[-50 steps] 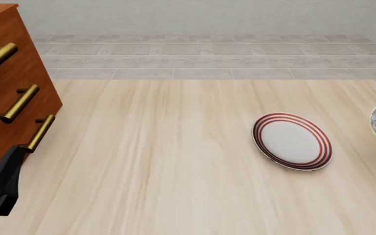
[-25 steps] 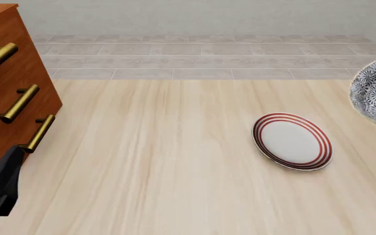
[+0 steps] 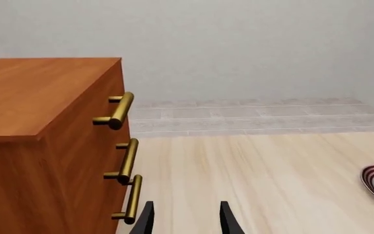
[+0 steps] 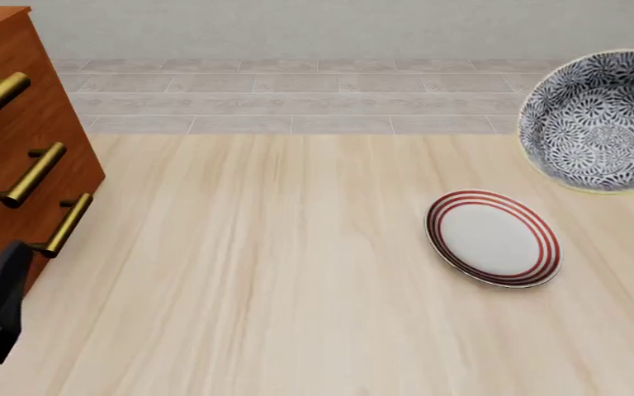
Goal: Put the bowl on top of the cabinet.
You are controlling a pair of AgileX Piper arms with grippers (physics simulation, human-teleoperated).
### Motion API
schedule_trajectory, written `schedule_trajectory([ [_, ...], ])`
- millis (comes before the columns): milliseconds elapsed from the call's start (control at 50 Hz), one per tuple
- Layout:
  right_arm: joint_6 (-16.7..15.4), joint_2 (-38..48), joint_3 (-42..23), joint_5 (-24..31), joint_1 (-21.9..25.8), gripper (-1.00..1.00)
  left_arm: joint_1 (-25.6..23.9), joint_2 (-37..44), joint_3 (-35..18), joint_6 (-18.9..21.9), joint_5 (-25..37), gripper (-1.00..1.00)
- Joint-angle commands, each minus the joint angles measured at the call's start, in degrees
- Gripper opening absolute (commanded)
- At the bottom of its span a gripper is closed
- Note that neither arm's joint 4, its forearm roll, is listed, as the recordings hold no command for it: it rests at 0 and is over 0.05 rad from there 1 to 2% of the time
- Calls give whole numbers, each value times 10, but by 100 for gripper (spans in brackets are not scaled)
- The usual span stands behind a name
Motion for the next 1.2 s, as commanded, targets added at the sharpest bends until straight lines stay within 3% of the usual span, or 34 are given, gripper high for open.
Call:
schedule_trajectory([
  [20, 18, -11, -9, -2, 72, -100, 1, -2, -5, 3, 6, 100],
  [460, 16, -1, -32, -3, 213, -100, 5, 2, -16, 10, 10, 100],
  [600, 44, -21, -29, 2, 270, -100, 5, 3, -14, 15, 11, 100],
  [800, 55, -27, -21, -15, 310, -100, 1, -3, -20, 12, 20, 100],
  [1200, 44, 32, -17, -76, 340, -100, 3, 5, -19, 20, 13, 100],
])
